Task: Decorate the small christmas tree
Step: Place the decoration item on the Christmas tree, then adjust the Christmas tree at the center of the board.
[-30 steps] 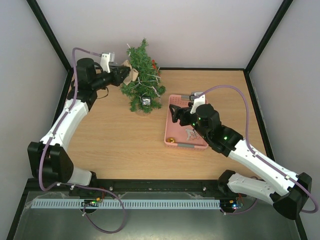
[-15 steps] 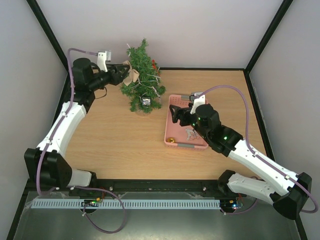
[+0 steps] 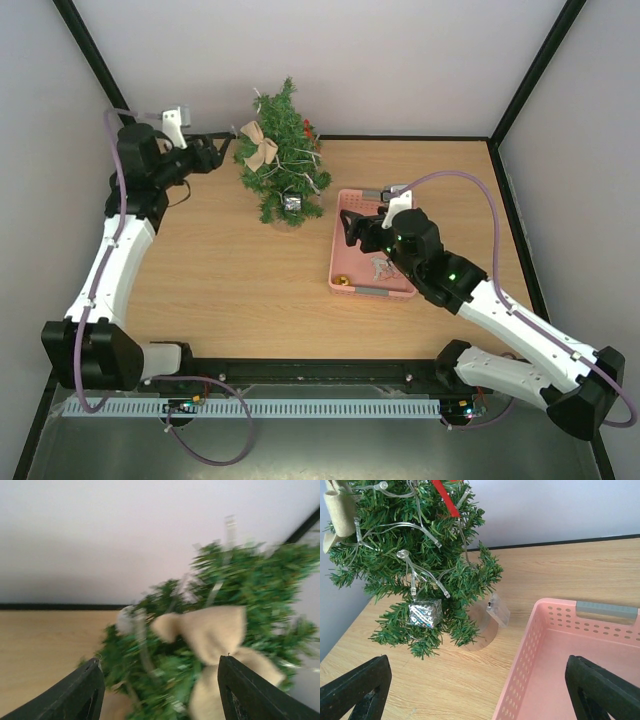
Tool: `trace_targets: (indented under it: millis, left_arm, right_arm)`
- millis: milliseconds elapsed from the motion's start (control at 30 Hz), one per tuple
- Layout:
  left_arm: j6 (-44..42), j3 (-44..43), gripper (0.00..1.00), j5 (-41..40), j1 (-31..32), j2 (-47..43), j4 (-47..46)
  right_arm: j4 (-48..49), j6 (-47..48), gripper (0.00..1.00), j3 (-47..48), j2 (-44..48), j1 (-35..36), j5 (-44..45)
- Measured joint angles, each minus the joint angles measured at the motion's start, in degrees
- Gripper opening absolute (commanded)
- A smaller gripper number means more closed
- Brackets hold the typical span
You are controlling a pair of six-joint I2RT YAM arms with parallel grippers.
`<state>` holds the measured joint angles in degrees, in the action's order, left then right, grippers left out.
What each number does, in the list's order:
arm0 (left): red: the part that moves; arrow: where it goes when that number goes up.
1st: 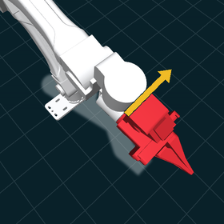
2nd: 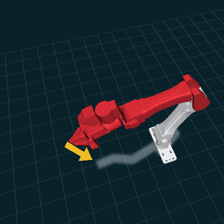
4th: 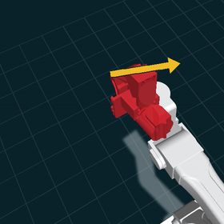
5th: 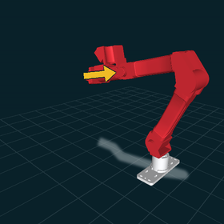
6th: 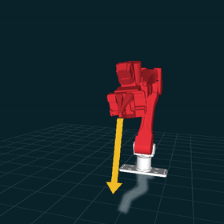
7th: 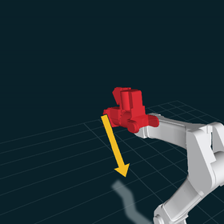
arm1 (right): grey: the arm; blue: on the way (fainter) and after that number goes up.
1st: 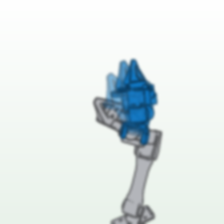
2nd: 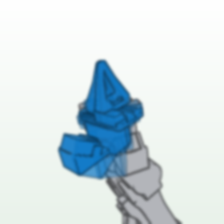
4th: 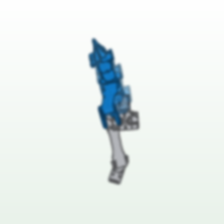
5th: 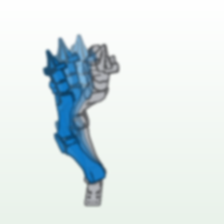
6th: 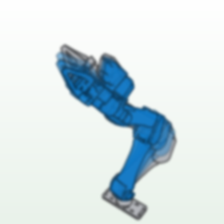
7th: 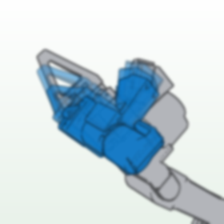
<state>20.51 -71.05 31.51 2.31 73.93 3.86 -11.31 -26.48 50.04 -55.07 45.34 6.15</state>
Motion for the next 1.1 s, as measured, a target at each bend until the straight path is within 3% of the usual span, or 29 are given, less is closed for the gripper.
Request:
trace_targets:
  millis: [200, 433, 700, 1100]
  left_arm:
    - [3.48, 6.64, 0.60, 0.00, -5.20, 0.13, -0.33]
    - [9.64, 15.85, 0.52, 2.73, -6.84, 5.11, -7.76]
    - [17.07, 23.39, 0.47, 4.35, -6.64, 14.21, -21.40]
    - [25.20, 24.22, 0.46, 5.05, -1.84, 29.81, -37.66]
  right_arm:
    - [-0.28, -1.03, 0.93, -0.50, 0.55, 0.00, -0.15]
    - [-5.55, -1.05, 0.93, 0.39, -2.54, 0.00, -0.22]
    - [-7.10, -1.20, 0.94, 0.42, -2.56, 0.00, 0.68]
    - [-11.69, -1.95, 0.94, 0.59, -6.62, 0.00, 6.60]
